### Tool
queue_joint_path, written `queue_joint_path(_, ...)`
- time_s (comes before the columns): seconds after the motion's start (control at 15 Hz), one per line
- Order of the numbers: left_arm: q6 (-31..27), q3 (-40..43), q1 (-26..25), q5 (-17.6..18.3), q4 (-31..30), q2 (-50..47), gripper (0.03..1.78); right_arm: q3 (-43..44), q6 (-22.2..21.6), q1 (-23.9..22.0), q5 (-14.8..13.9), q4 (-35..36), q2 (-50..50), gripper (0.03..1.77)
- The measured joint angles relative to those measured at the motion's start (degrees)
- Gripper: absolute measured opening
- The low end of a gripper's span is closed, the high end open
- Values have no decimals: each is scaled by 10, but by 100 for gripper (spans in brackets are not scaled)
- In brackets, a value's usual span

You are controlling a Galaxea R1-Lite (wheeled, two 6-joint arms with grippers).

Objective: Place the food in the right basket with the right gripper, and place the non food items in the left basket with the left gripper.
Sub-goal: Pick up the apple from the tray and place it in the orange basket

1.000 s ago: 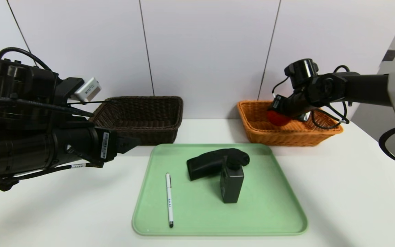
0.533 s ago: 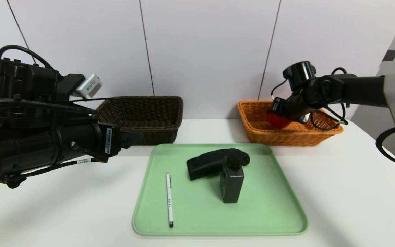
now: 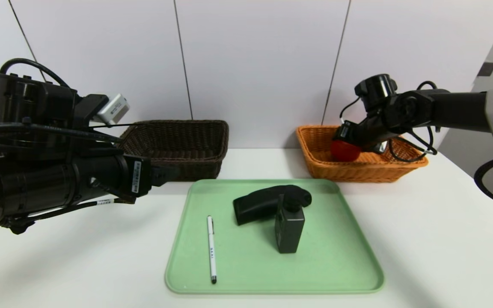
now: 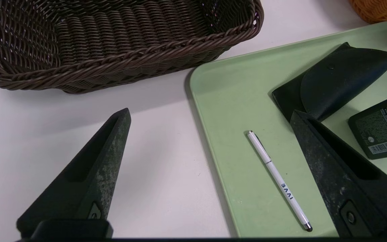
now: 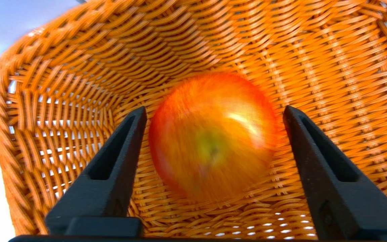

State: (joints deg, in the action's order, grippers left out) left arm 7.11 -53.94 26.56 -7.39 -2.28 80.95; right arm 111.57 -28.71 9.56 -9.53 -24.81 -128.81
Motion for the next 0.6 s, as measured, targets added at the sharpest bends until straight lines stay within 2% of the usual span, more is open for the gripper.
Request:
queue_joint_path(0.4,3,-13,0,1,7,0,169,0,0,0,0,-10,20,157)
queue_joint_path(0.6,5,-37,1,-2,22,0,169,0,12,4,-4,-17,64,162)
